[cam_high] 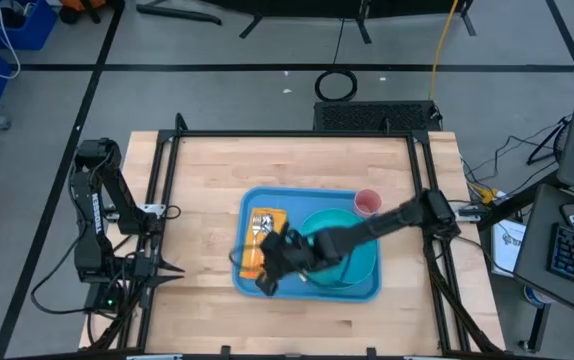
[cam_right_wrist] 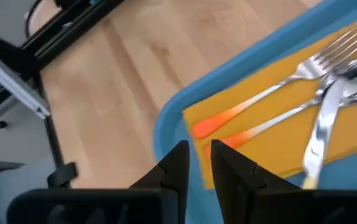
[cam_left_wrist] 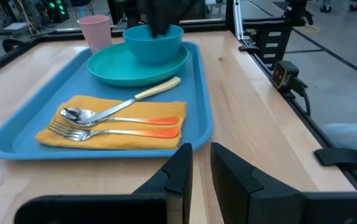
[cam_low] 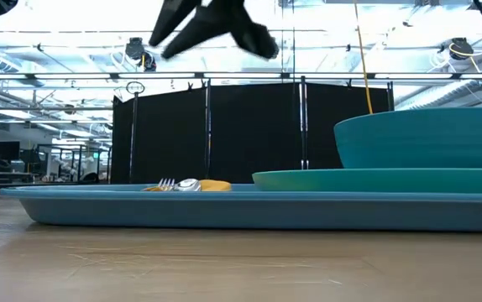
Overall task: Set up tray
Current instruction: Put the yellow knife on the yellow napkin to the right of the orange spoon on the blue serving tray
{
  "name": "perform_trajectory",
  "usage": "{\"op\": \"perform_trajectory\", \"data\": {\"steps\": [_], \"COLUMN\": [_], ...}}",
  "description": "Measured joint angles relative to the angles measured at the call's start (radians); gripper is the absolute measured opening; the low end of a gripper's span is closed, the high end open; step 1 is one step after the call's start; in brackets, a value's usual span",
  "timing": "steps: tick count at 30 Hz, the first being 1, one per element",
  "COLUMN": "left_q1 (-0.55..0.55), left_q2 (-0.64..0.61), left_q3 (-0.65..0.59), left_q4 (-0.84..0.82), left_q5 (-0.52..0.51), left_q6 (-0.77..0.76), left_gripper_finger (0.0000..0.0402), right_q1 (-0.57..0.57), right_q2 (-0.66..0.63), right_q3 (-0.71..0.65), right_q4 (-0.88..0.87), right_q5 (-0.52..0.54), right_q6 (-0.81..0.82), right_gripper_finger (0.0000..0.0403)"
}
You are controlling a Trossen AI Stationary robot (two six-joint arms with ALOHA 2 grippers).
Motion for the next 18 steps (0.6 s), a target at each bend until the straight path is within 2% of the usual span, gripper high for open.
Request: {"op": "perform_trajectory", "data": {"steps": [11,14,18], "left_q1": [-0.001,-0.001,-0.001], "left_q2": [0.000,0.000,0.000], "left_q3": [0.000,0.000,0.000], "left_q4": [0.030,0.029,0.028], "left_q5": [0.027,0.029,0.026], "left_q6": [0.034,0.034,0.040], "left_gripper_finger": [0.0063,0.0063,0.0063], "right_q1": [-0.153,-0.173,-0.184], "right_q2": [0.017,0.055,0.112], "right_q3": [0.000,-0.001,-0.001], "right_q4": [-0.019,-0.043,-0.079], "right_q5": [-0.164,-0.219,-0.276], "right_q6": [-0.113,-0.167,-0.206], "right_gripper_finger": [0.0151,0.0160,0.0153]}}
